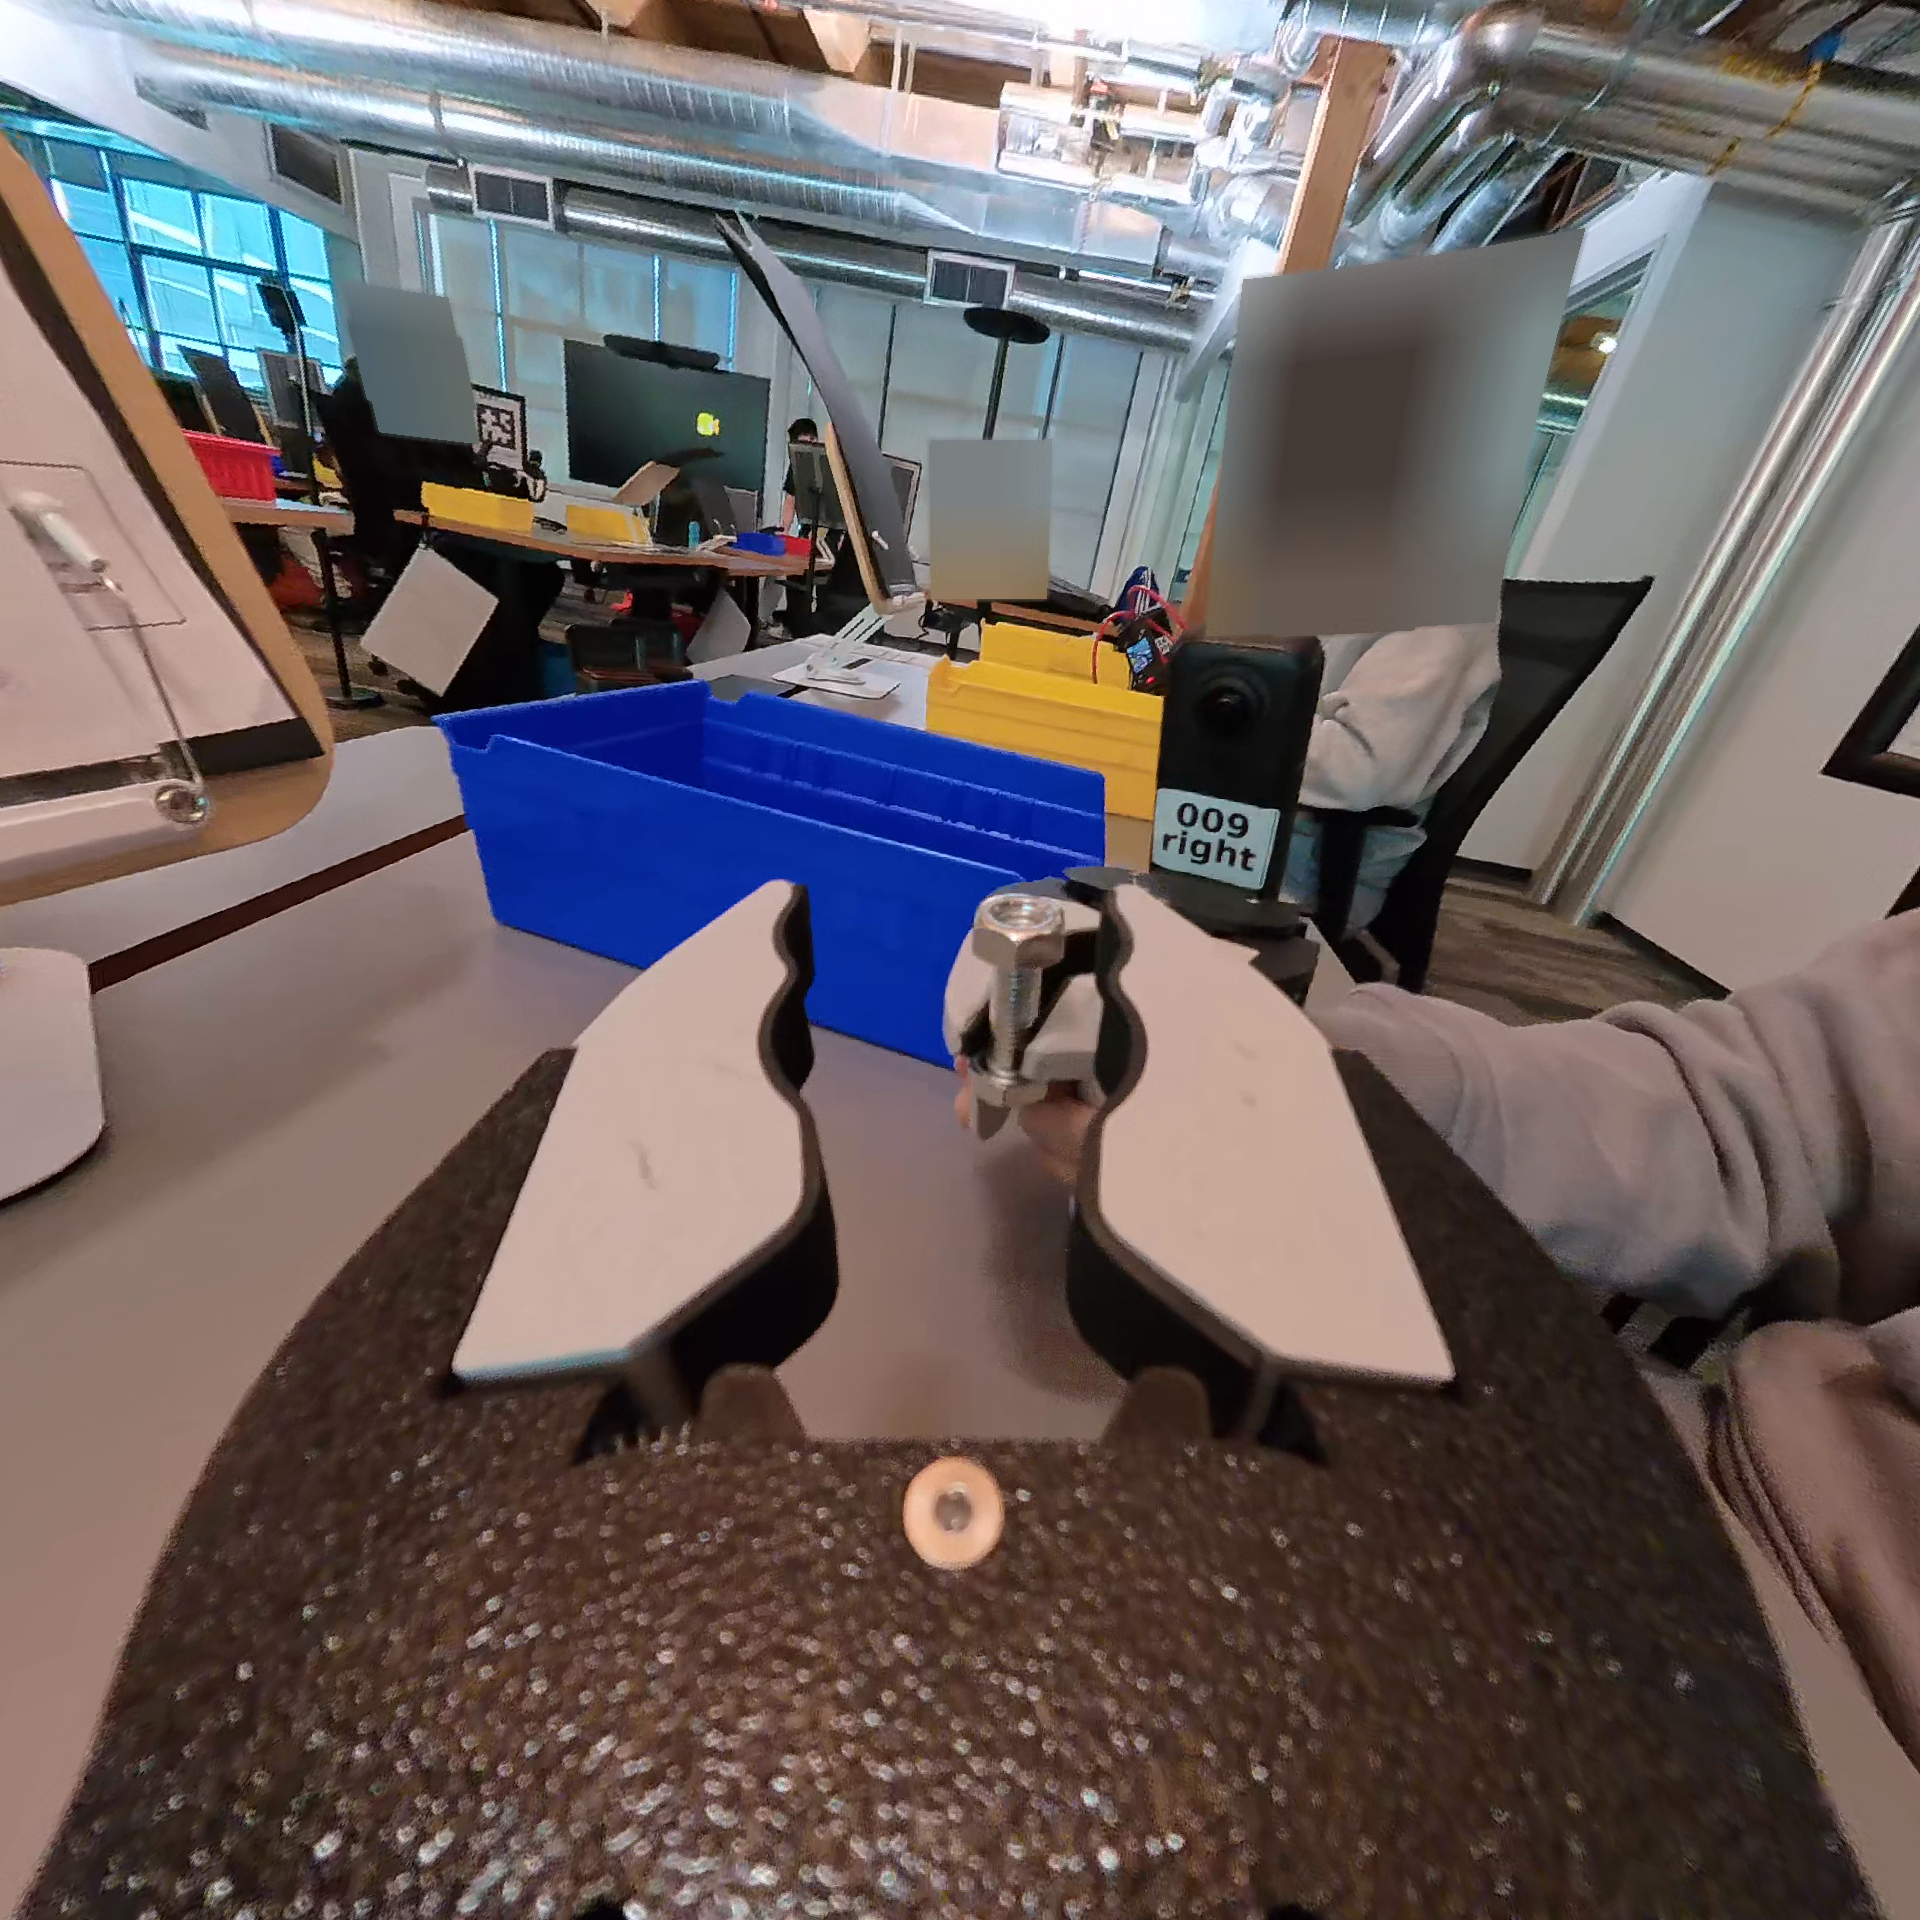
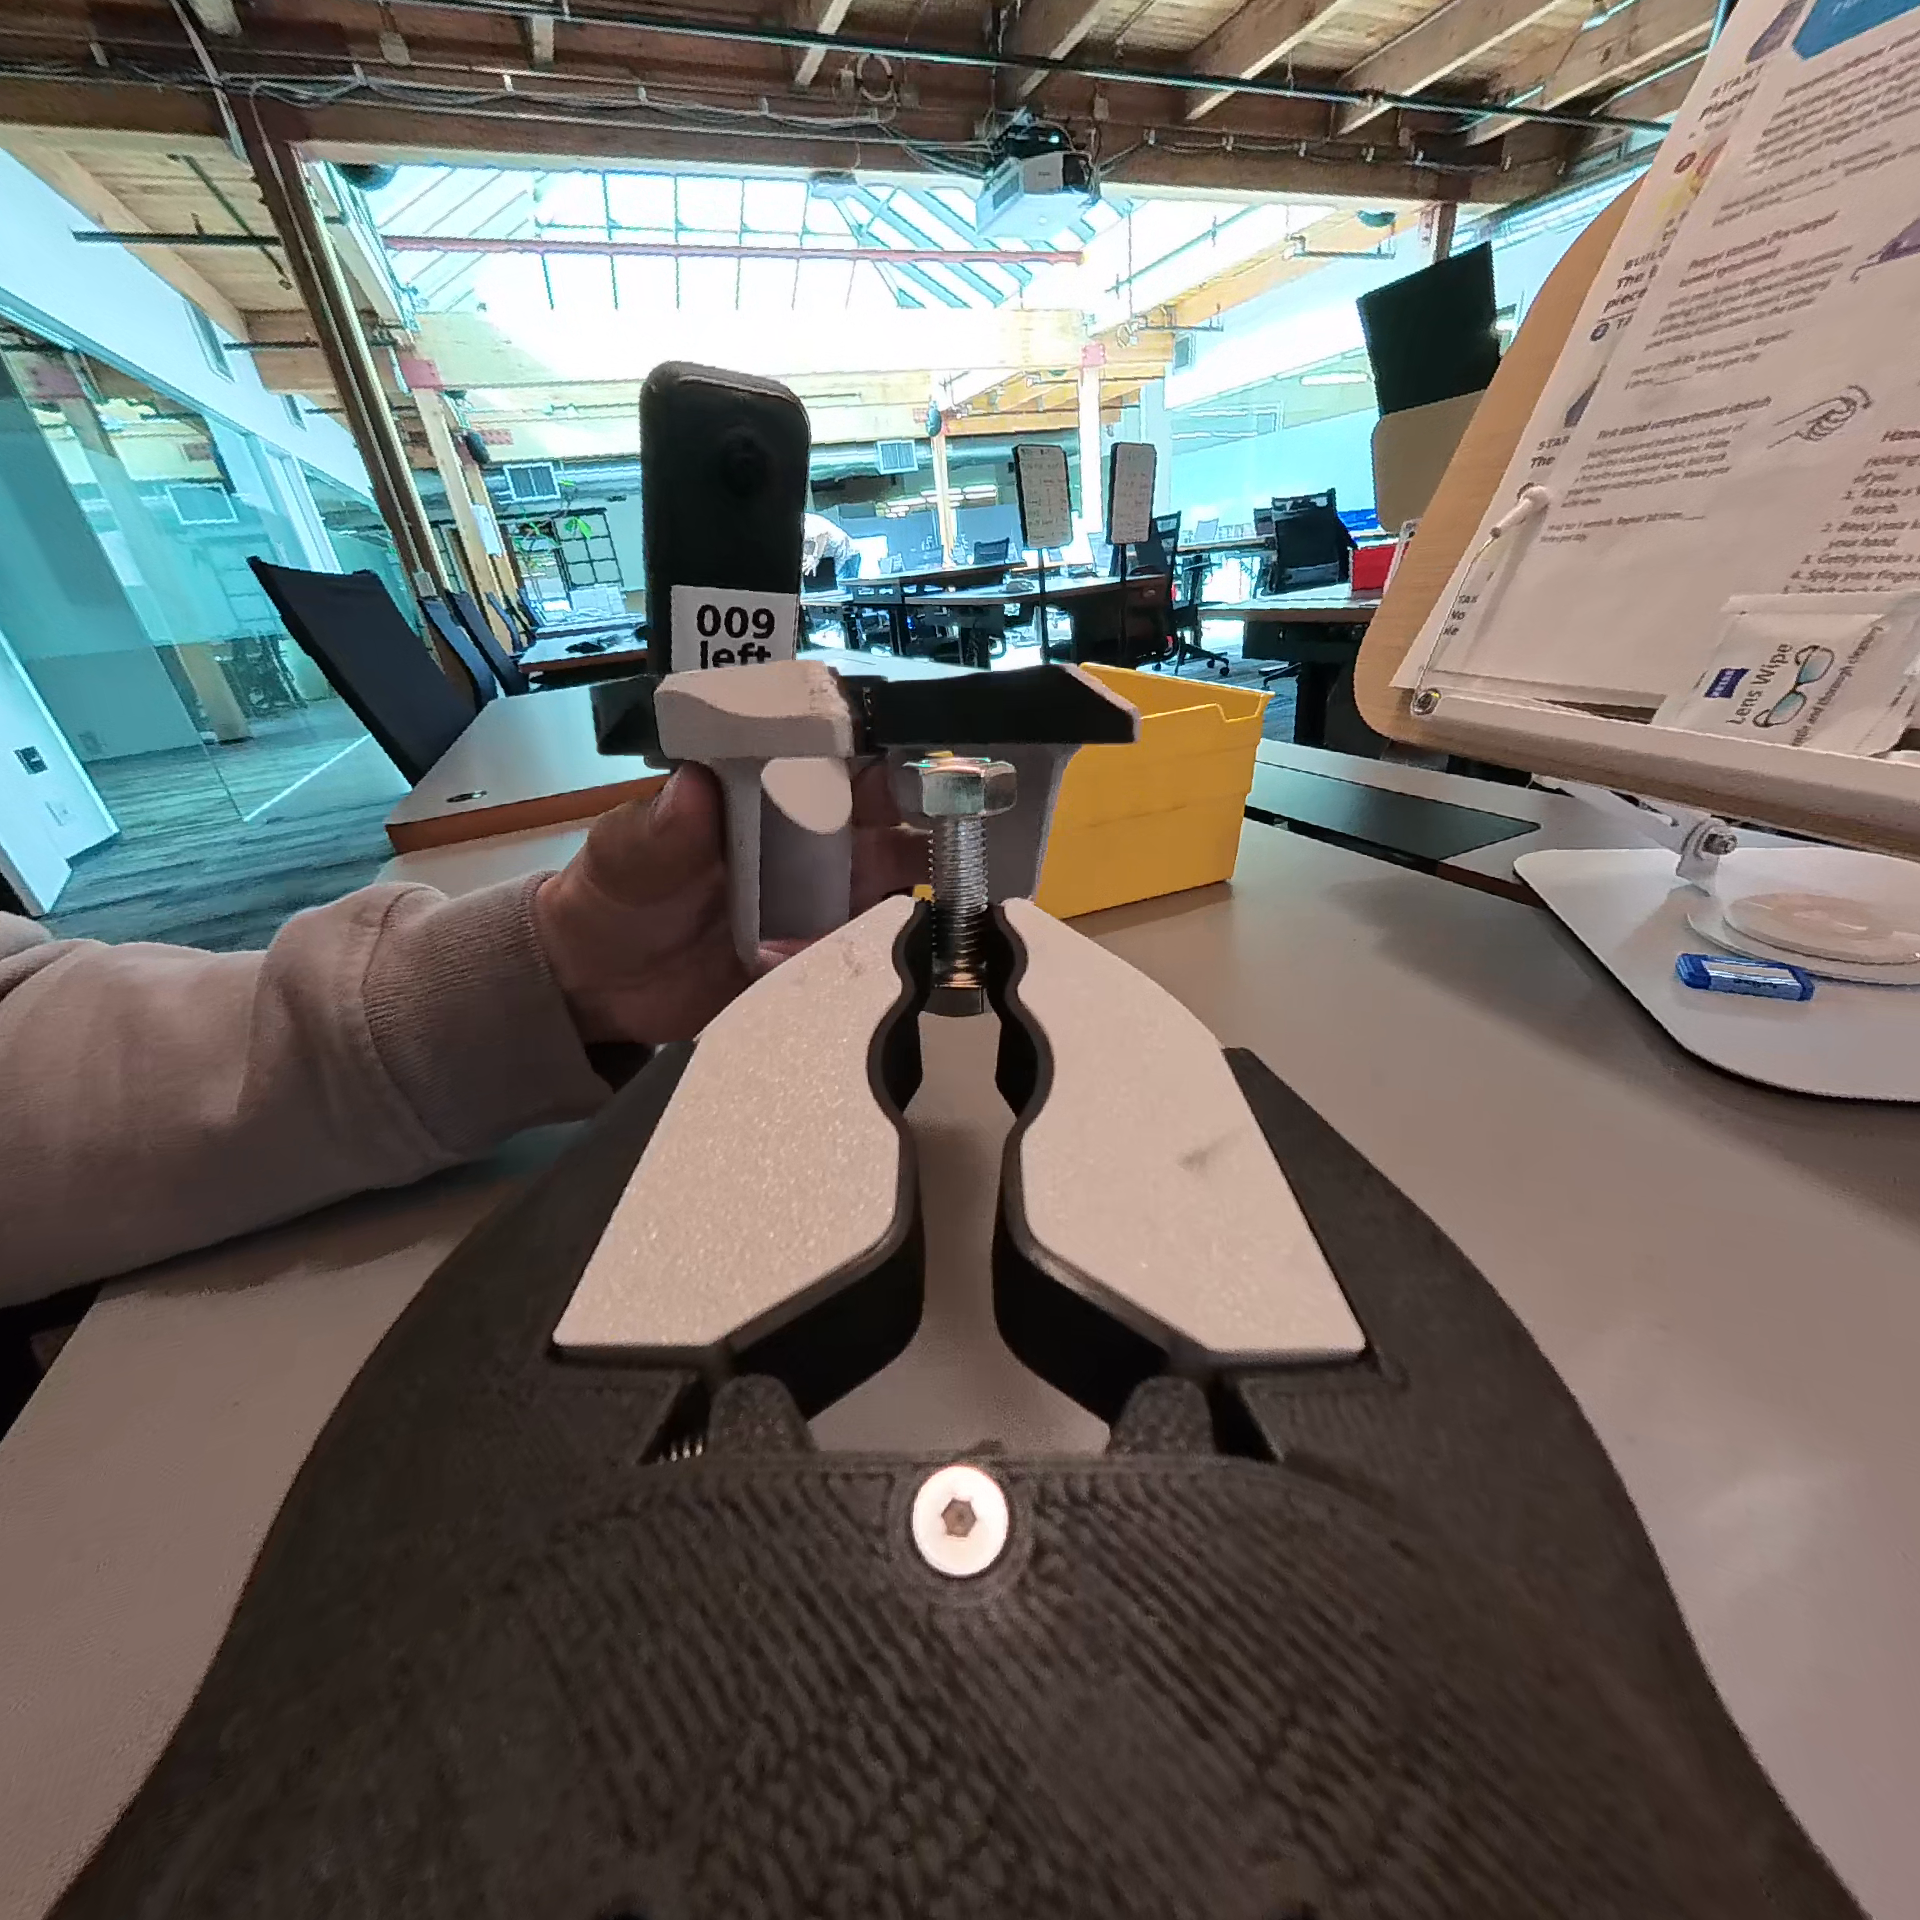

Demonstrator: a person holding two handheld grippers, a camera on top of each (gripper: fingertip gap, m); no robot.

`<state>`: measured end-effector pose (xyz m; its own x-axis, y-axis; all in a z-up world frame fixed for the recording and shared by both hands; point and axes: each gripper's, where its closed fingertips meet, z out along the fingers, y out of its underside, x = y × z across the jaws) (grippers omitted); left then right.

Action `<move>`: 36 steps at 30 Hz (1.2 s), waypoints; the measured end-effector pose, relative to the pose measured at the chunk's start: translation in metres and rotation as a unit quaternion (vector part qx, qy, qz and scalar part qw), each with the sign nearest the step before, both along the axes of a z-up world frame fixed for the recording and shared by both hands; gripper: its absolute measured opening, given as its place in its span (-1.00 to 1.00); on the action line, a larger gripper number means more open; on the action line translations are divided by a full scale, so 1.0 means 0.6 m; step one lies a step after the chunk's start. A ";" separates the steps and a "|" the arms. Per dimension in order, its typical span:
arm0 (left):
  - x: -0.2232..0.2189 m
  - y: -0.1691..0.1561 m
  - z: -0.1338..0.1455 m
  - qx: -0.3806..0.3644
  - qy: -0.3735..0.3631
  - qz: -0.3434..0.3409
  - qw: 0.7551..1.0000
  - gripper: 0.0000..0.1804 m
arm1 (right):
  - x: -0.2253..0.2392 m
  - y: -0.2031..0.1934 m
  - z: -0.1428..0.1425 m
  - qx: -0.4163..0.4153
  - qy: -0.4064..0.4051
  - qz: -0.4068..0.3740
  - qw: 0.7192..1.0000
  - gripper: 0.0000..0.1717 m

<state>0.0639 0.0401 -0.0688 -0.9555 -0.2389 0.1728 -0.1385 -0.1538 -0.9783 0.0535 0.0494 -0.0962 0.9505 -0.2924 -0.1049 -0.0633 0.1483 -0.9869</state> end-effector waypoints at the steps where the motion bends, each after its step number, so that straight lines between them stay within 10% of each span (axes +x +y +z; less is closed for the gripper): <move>1: 0.001 -0.004 -0.002 0.003 0.001 0.005 1.000 -0.43 | 0.000 0.000 0.000 0.000 -0.001 0.000 1.000 -0.89; 36: 0.022 -0.013 -0.010 0.009 0.025 0.065 0.998 -0.35 | 0.007 -0.008 0.009 0.015 -0.005 -0.022 1.000 -0.89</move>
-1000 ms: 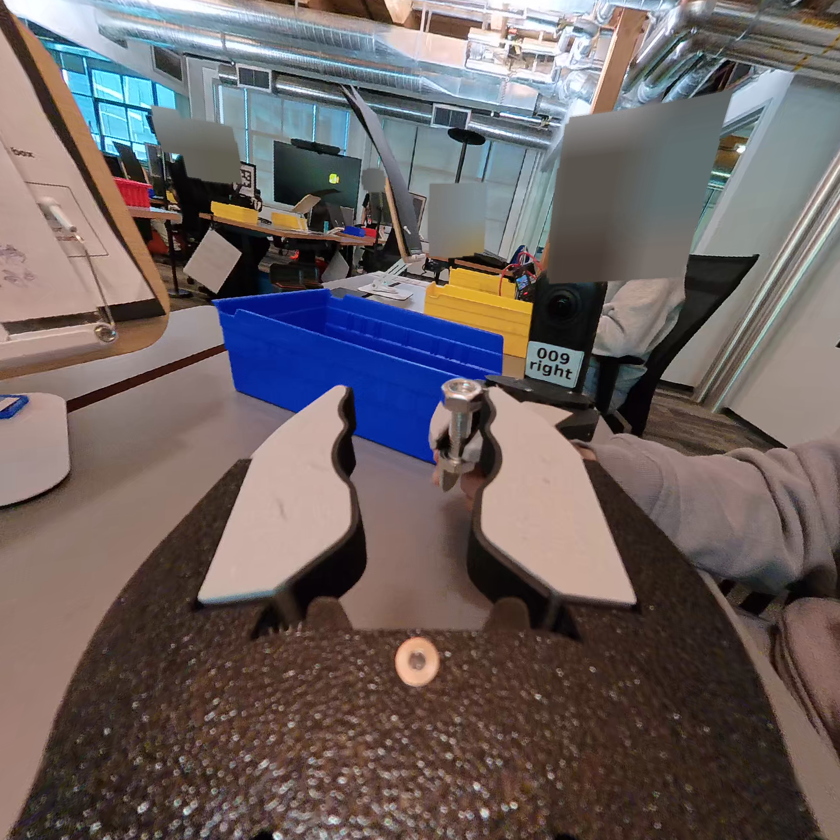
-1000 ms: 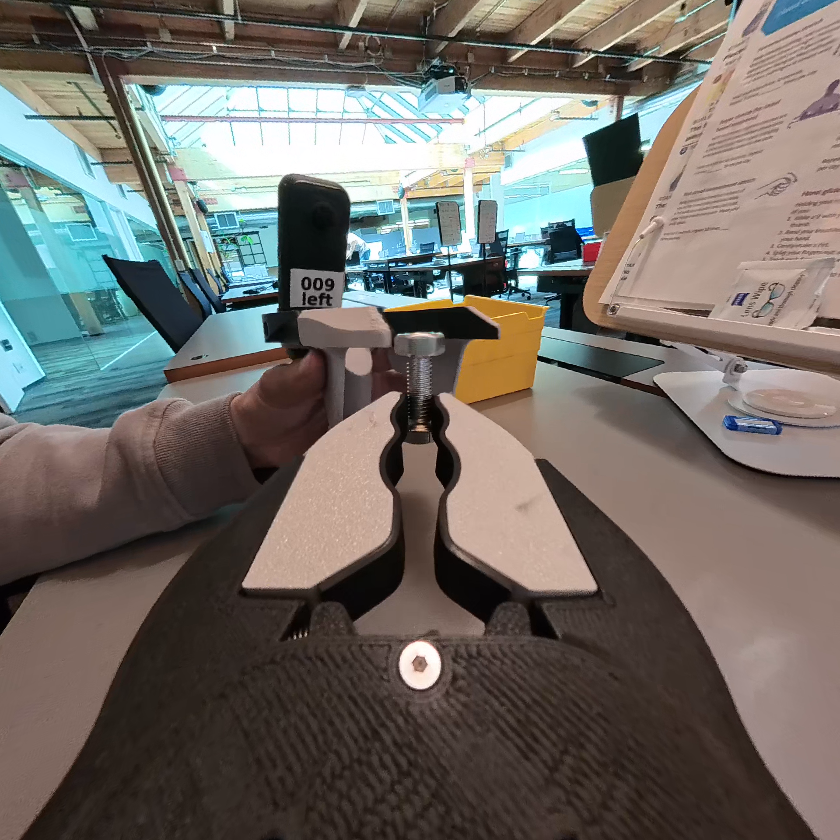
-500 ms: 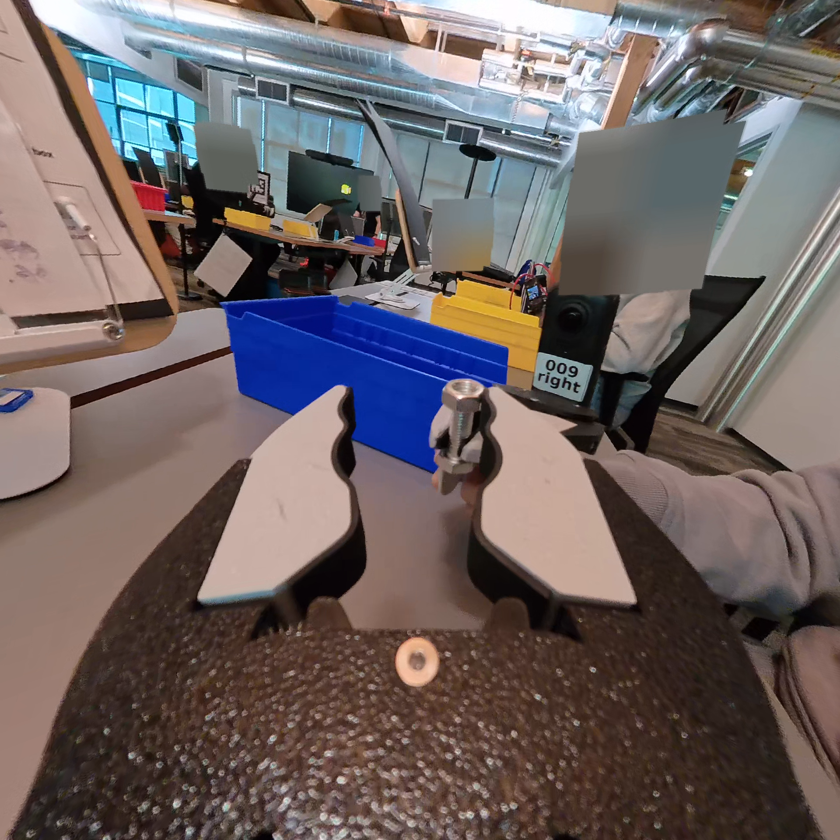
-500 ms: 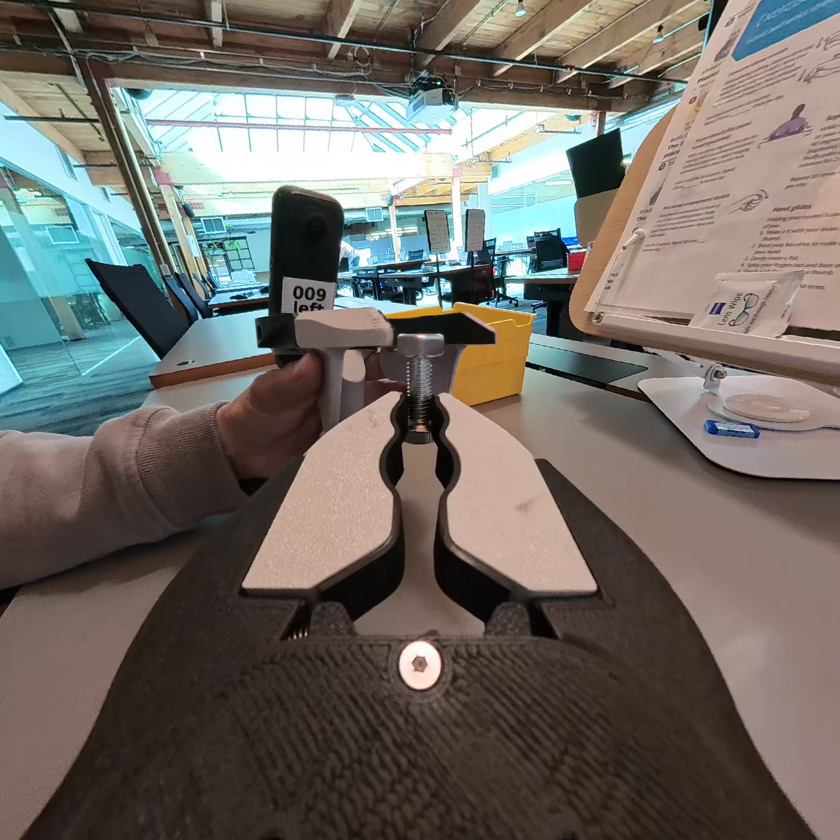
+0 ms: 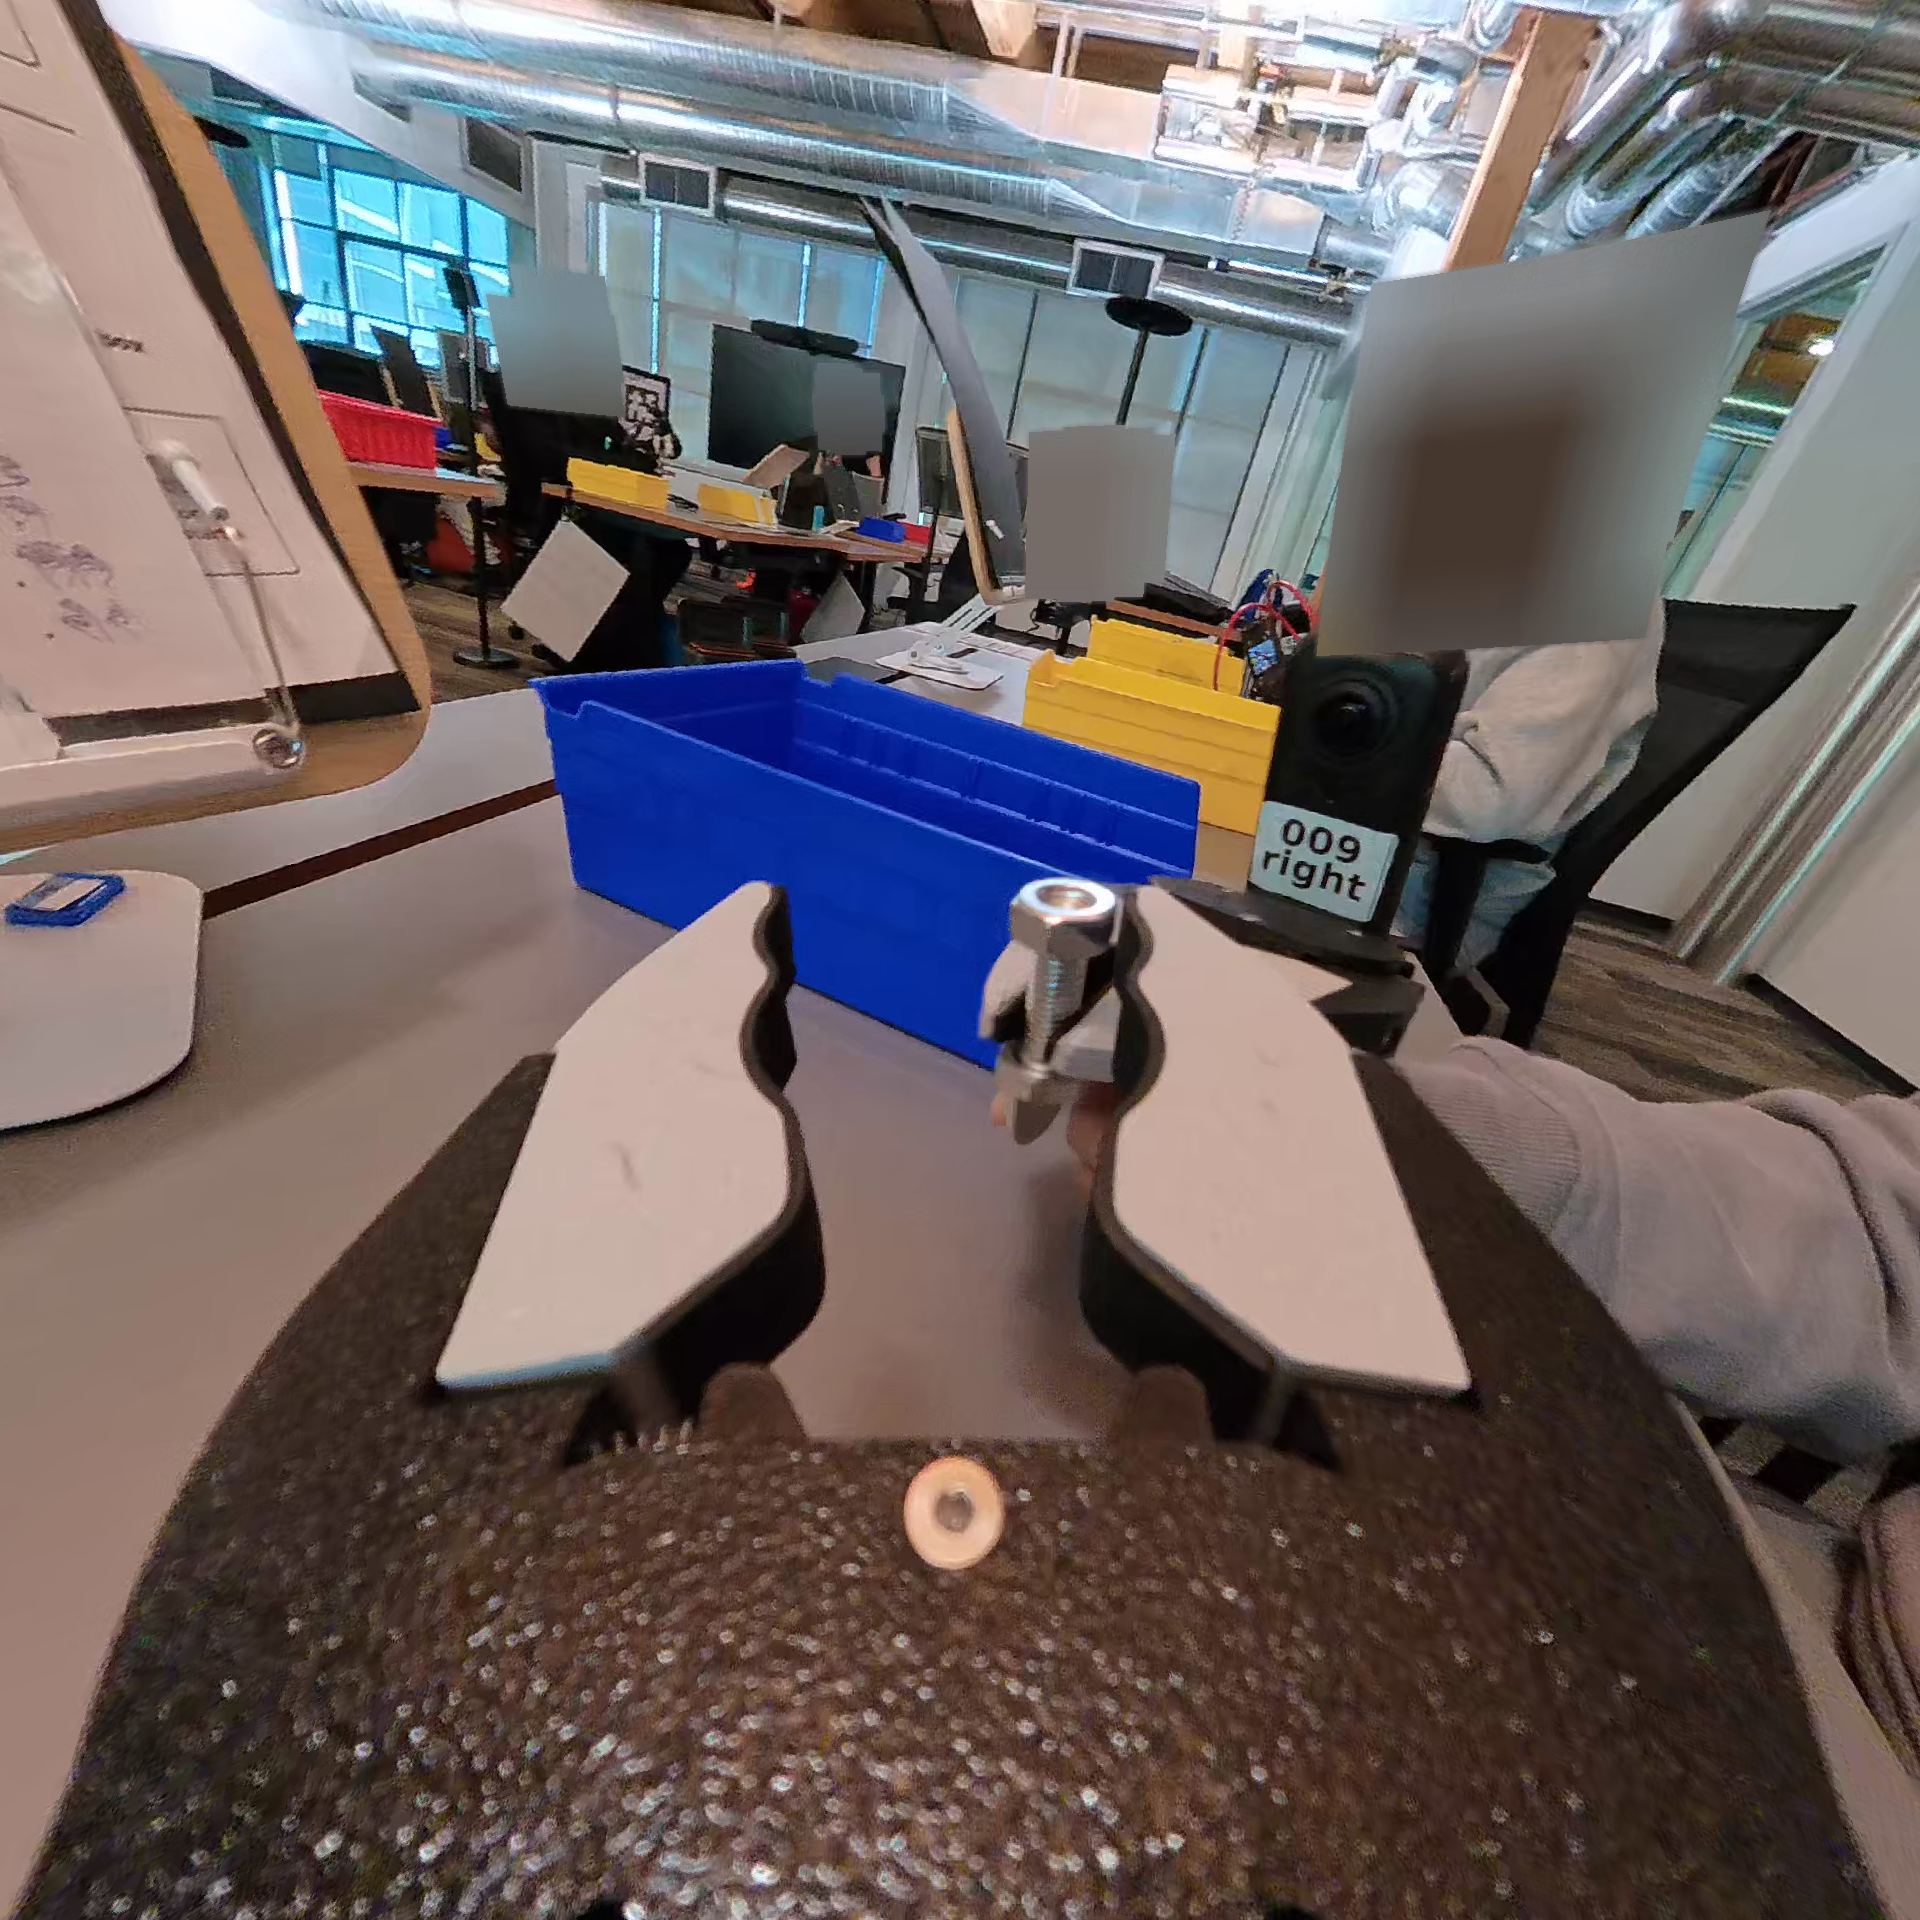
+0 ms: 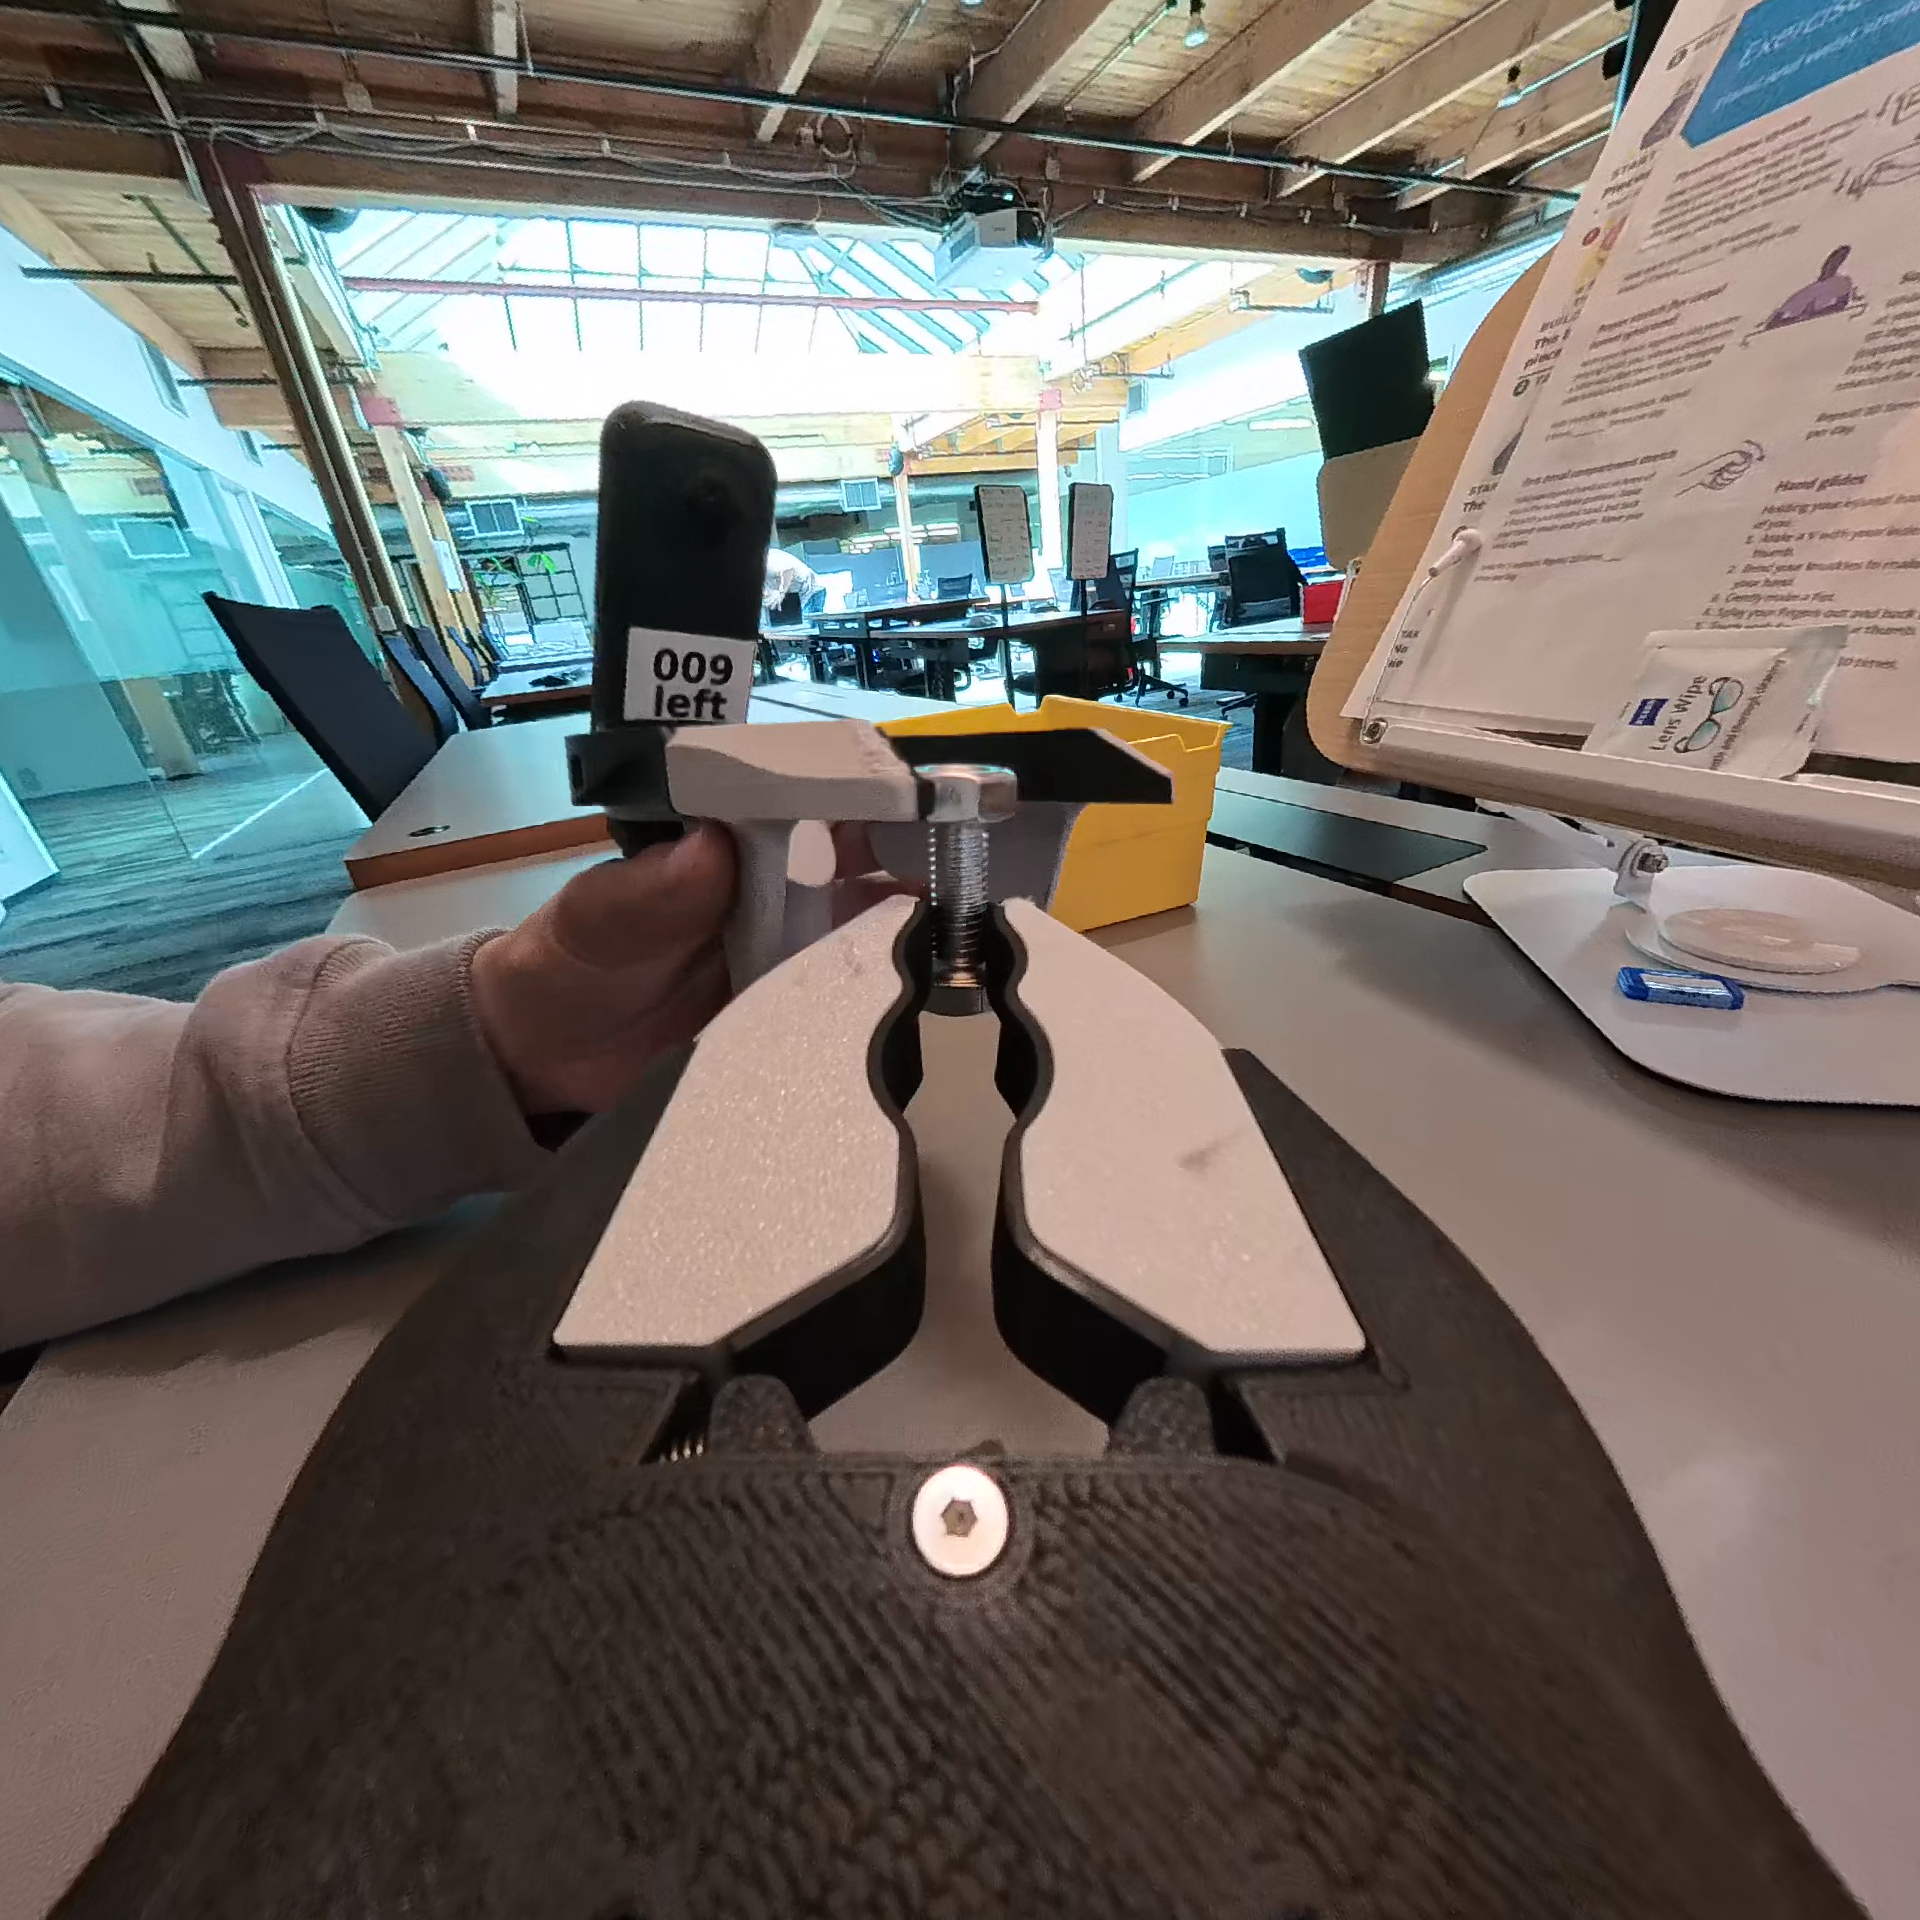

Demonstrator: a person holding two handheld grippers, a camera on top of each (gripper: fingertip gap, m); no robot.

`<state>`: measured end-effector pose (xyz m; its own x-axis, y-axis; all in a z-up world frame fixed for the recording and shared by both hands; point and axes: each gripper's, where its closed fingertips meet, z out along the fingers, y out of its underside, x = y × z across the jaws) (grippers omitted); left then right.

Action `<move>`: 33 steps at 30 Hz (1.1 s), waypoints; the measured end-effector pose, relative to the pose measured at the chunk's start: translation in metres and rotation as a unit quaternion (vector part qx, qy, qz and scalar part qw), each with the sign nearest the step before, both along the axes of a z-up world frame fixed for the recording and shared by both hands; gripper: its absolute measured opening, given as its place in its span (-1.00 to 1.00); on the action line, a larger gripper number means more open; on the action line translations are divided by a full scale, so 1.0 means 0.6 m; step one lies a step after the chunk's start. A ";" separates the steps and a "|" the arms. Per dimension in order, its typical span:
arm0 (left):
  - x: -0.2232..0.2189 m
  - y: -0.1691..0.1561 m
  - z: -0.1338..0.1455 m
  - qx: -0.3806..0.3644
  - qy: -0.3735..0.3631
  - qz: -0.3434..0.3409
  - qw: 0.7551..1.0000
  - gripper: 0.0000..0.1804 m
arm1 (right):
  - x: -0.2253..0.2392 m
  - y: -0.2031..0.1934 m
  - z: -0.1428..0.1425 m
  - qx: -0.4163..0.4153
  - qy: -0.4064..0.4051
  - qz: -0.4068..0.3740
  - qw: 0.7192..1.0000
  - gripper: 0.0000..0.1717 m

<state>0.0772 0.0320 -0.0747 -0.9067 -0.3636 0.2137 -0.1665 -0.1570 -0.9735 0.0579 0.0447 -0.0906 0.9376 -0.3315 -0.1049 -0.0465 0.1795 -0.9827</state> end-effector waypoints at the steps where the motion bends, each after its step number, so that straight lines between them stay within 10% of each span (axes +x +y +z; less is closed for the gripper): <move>1: 0.003 0.003 -0.002 -0.001 0.005 0.002 1.000 -0.33 | 0.002 -0.001 -0.001 -0.002 0.002 -0.003 1.000 -0.89; 33: 0.012 0.004 -0.010 -0.005 0.025 0.015 1.000 -0.34 | 0.013 -0.008 -0.007 -0.001 0.018 -0.018 1.000 -0.89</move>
